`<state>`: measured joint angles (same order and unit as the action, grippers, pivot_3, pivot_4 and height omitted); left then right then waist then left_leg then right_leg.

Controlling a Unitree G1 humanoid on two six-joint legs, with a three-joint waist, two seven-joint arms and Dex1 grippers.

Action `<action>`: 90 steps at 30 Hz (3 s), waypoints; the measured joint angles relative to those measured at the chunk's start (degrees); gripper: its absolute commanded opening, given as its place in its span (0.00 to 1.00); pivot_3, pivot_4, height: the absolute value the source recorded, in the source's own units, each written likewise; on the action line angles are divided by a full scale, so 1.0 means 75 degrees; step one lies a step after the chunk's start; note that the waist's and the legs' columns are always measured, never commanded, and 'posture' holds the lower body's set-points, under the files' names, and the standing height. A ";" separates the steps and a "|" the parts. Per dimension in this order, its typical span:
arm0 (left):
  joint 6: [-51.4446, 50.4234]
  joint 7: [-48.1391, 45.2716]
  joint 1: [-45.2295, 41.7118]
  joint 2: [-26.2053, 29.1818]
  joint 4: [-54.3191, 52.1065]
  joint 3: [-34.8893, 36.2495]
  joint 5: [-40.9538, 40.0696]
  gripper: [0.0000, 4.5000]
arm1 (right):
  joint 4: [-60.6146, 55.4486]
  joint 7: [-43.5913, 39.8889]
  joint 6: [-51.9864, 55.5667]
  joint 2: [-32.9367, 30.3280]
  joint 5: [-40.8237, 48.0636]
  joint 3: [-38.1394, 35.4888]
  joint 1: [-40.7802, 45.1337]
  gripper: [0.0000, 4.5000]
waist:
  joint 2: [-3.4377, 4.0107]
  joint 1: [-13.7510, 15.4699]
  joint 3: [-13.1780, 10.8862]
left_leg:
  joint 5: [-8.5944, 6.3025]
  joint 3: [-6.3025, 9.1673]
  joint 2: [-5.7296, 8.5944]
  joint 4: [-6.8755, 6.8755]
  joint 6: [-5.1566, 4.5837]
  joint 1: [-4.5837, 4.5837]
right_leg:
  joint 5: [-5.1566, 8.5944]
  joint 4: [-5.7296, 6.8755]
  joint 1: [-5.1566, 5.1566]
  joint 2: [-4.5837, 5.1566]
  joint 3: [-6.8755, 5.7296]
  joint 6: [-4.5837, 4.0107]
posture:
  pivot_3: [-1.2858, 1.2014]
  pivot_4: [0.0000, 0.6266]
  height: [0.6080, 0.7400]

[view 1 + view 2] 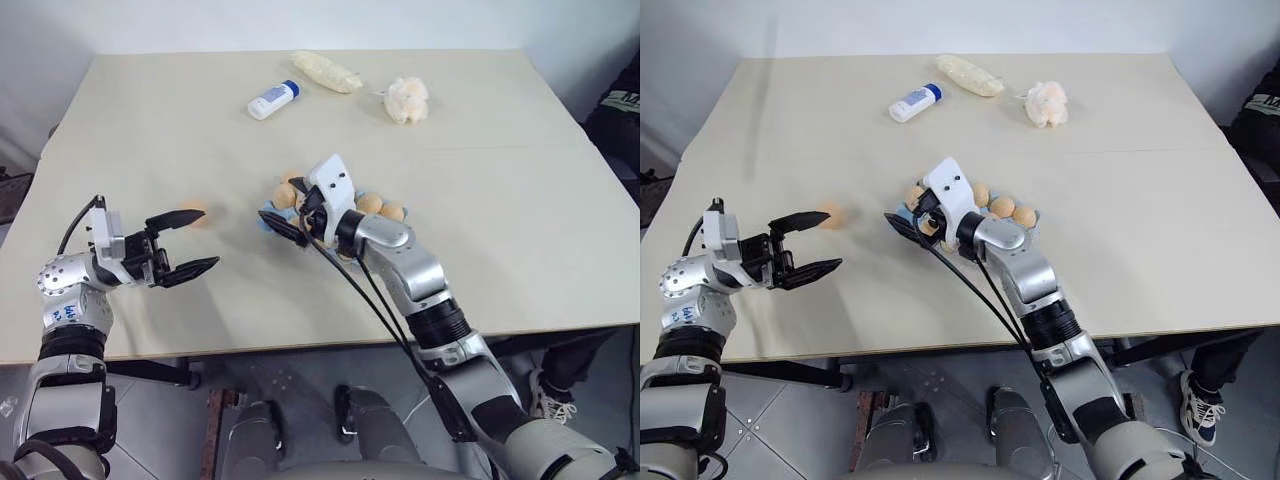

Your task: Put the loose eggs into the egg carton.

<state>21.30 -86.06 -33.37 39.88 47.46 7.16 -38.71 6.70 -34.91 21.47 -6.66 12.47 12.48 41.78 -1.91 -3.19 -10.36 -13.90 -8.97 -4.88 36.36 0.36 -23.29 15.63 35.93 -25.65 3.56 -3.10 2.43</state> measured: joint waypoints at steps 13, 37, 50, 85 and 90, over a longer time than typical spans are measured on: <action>0.0217 0.2386 0.1199 -0.0907 -0.1680 0.1047 0.0880 1.00 | -0.1058 -0.3171 -0.0092 -0.3267 0.1651 -0.1761 -0.1503 0.99 | 0.0000 0.0020 -0.0001 | -0.0004 -0.0003 0.0003 -0.0009 -0.0006 0.0008 | -0.0001 -0.0009 0.0003 -0.0003 0.0007 0.0003 | 0.52 0.24 1.00; -0.5762 0.9819 0.4886 -0.1966 -0.8220 0.1813 0.1750 1.00 | 0.0107 -0.6141 -0.0227 -0.5735 0.2633 -0.3042 -0.2685 0.99 | -0.0003 0.0219 -0.0006 | -0.0023 0.0013 0.0010 0.0000 0.0038 0.0022 | 0.0003 -0.0042 0.0020 -0.0006 0.0058 -0.0006 | 0.52 0.24 1.00; -0.6100 0.9757 0.2977 -0.1835 -0.6987 0.1211 0.2540 1.00 | -0.0139 -0.5641 -0.0371 -0.5233 0.2941 -0.3222 -0.2402 0.99 | -0.0003 0.0222 -0.0006 | -0.0021 0.0009 0.0015 -0.0006 0.0036 0.0016 | -0.0005 -0.0047 0.0022 -0.0004 0.0043 0.0006 | 0.52 0.24 1.00; -0.2437 0.7086 -0.0854 -0.2293 -0.1089 0.0255 0.3568 0.41 | -0.0839 -0.4624 -0.0306 -0.5277 0.2928 -0.3442 -0.2999 1.00 | -0.0004 0.0241 -0.0007 | -0.0003 -0.0003 0.0025 0.0011 0.0001 0.0014 | -0.0015 -0.0021 0.0019 -0.0013 0.0006 0.0023 | 0.52 0.24 1.00; -0.2683 0.6470 -0.1213 -0.2615 -0.1481 0.0011 0.3401 0.41 | -0.0923 -0.4549 -0.0305 -0.5277 0.2928 -0.3486 -0.3025 1.00 | -0.0004 0.0251 -0.0007 | -0.0002 -0.0003 0.0028 0.0018 -0.0001 0.0014 | -0.0015 -0.0015 0.0020 -0.0022 0.0008 0.0024 | 0.52 0.24 1.00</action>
<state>1.18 -37.54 -42.47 20.27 36.35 7.24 -13.20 -0.22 -69.02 19.19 -46.24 34.43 -13.67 19.10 -1.94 -1.31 -10.41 -13.91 -8.99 -4.67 36.50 0.35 -23.18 15.52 35.82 -25.50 3.39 -3.04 2.61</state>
